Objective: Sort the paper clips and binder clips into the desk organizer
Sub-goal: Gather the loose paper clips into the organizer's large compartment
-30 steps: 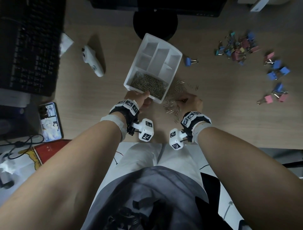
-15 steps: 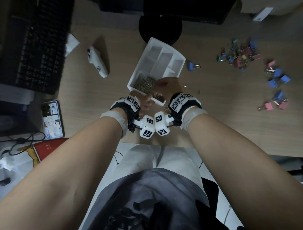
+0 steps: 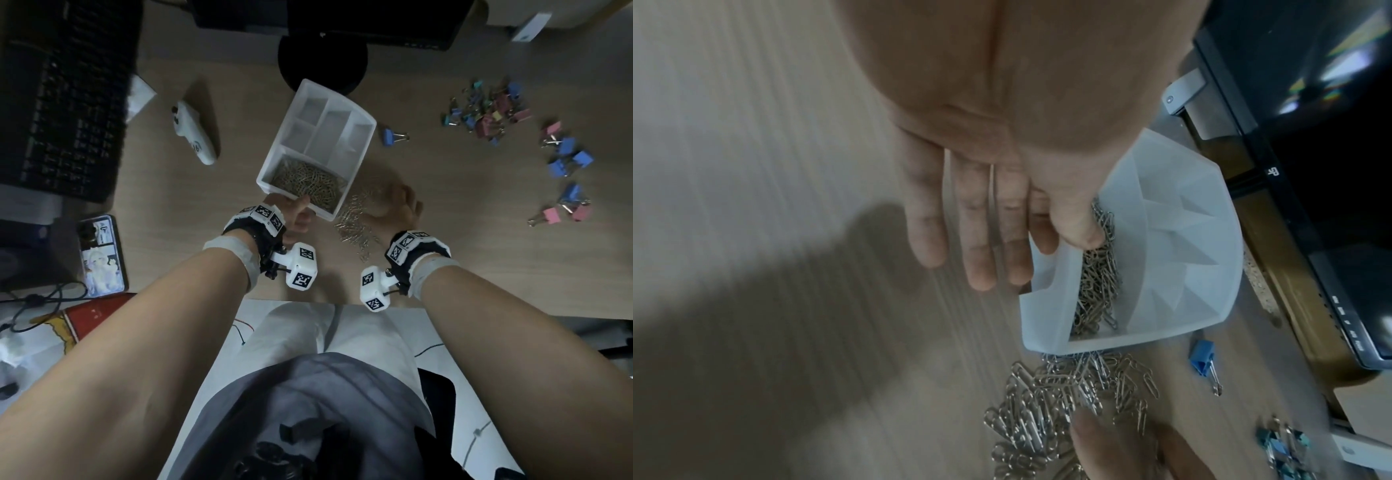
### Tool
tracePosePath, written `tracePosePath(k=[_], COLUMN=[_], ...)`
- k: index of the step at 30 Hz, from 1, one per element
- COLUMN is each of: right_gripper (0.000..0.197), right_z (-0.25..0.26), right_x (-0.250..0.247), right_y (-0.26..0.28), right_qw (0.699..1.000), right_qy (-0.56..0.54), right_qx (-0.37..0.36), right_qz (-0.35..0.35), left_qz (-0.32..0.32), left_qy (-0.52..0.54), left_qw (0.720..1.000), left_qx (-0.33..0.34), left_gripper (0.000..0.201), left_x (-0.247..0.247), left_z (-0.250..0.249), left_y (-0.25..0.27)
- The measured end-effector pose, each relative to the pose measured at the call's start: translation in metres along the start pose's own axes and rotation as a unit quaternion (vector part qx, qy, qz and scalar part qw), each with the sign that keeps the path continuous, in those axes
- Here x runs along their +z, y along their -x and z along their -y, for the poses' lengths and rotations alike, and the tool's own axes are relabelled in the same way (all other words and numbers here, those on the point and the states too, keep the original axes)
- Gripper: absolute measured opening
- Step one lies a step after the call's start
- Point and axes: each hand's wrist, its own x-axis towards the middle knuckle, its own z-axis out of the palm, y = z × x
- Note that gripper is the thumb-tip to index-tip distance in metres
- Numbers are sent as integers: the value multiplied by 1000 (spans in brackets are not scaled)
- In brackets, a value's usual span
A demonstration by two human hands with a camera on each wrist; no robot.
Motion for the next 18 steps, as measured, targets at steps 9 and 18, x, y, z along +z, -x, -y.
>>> tracePosePath(k=[9,18], right_gripper=[120,114], right_z=[34,36], right_x=[24,14], right_y=[3,-2], right_qw=[994,967], right_qy=[28,134], right_qx=[-103,-188], right_qz=[16,110], left_qz=[-41,-55], left_qy=[18,49], left_qw=[998,997], left_qx=[35,31], left_gripper=[27,42], left_x=[-18,-29], left_z=[8,13], left_y=[-6,1])
